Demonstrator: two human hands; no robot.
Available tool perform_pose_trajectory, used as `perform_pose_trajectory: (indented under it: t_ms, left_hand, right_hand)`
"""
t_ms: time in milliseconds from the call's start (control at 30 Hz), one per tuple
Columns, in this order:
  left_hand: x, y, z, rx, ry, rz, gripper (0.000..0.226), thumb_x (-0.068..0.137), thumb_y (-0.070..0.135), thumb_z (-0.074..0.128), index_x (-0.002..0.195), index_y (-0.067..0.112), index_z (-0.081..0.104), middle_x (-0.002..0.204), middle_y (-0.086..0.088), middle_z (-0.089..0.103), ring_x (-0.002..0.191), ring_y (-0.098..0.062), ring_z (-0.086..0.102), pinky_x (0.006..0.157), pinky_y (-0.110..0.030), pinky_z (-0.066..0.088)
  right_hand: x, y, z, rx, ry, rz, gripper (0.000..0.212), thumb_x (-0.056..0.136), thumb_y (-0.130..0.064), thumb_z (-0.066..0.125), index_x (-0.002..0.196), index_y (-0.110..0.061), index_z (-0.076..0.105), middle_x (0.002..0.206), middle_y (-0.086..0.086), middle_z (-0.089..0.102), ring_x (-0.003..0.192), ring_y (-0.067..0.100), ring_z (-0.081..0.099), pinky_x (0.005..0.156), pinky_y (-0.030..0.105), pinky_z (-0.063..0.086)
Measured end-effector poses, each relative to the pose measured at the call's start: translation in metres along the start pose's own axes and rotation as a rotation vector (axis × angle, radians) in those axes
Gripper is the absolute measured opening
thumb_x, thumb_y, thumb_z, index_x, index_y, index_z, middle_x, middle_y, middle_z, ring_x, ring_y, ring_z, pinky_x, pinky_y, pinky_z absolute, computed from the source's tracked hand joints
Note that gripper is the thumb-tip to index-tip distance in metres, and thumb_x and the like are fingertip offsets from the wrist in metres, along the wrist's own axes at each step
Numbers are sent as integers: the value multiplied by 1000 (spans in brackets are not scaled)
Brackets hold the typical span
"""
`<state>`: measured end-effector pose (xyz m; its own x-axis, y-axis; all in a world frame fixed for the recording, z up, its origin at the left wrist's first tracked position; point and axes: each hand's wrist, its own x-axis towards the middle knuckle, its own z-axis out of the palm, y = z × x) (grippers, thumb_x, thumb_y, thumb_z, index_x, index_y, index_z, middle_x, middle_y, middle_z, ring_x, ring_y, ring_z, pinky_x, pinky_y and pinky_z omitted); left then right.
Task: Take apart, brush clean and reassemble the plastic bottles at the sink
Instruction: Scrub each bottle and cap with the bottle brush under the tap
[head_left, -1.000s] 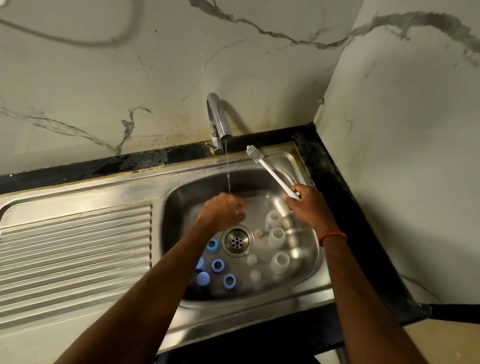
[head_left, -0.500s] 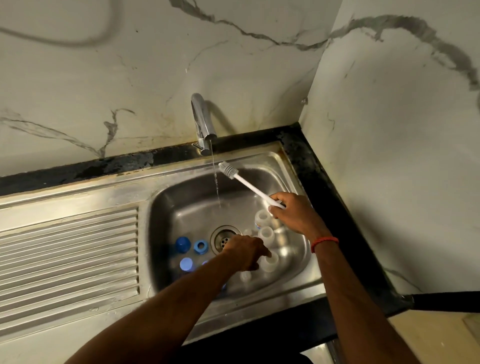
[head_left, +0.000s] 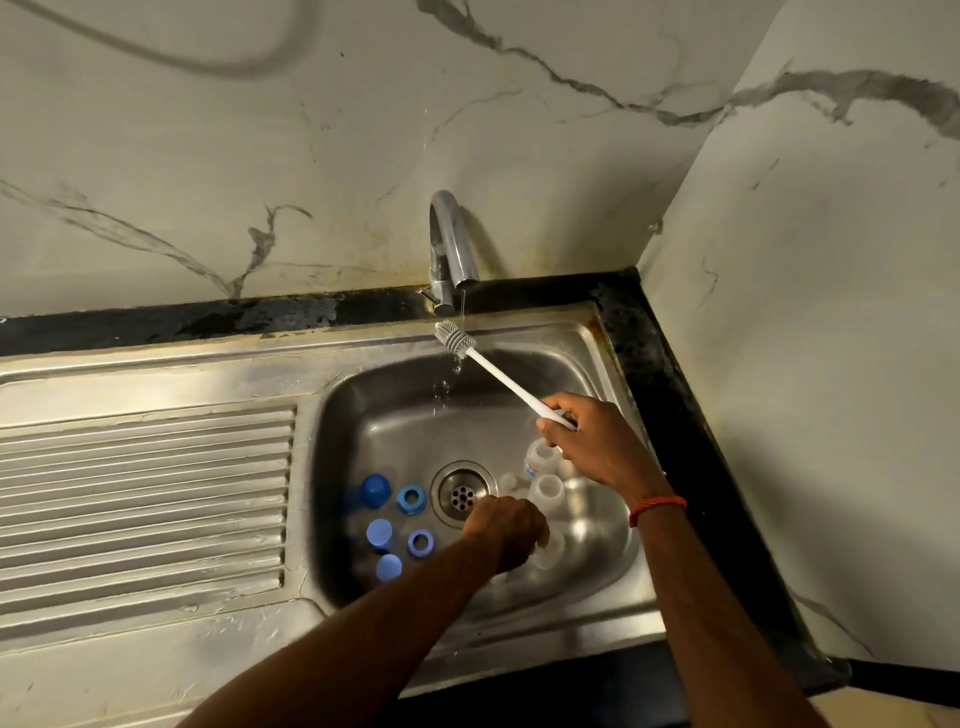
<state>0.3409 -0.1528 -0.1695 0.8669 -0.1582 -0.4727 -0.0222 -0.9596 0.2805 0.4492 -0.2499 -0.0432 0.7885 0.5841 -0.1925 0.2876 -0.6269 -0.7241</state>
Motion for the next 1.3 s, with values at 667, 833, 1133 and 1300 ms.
perform_pose_trajectory:
  t_ms: [667, 833, 1133, 1300]
  left_hand:
    - [-64, -81, -110, -1514, 771, -206, 6, 103, 16, 53, 106, 10, 54, 116, -13, 62, 100, -28, 67, 74, -53, 62]
    - [-77, -82, -130, -1723, 843, -184, 38, 96, 15, 65, 127, 21, 43, 124, -9, 59, 108, -31, 64, 70, -52, 62]
    - [-93, -83, -106, -2214, 753, -234, 44, 90, 40, 69, 127, 18, 59, 130, -18, 62, 119, -39, 60, 96, -61, 52]
    - [-108, -82, -101, -2200, 692, -216, 60, 84, 51, 68, 132, 17, 57, 130, -18, 61, 119, -37, 60, 84, -55, 58]
  right_hand:
    - [-13, -24, -6, 157, 74, -48, 8, 94, -18, 64, 96, -25, 69, 73, 2, 71, 51, 1, 57, 55, 19, 50]
    - [-19, -25, -14, 190, 92, -43, 7, 93, -20, 66, 95, -26, 69, 71, 3, 70, 50, 9, 57, 56, 26, 52]
    - [-43, -37, -31, 204, 56, -42, 6, 93, -20, 67, 99, -22, 68, 70, 4, 69, 49, 6, 54, 51, 18, 47]
    - [-56, -44, -31, 125, 25, -77, 14, 93, -25, 68, 106, -20, 70, 69, -1, 68, 54, 1, 59, 57, 17, 49]
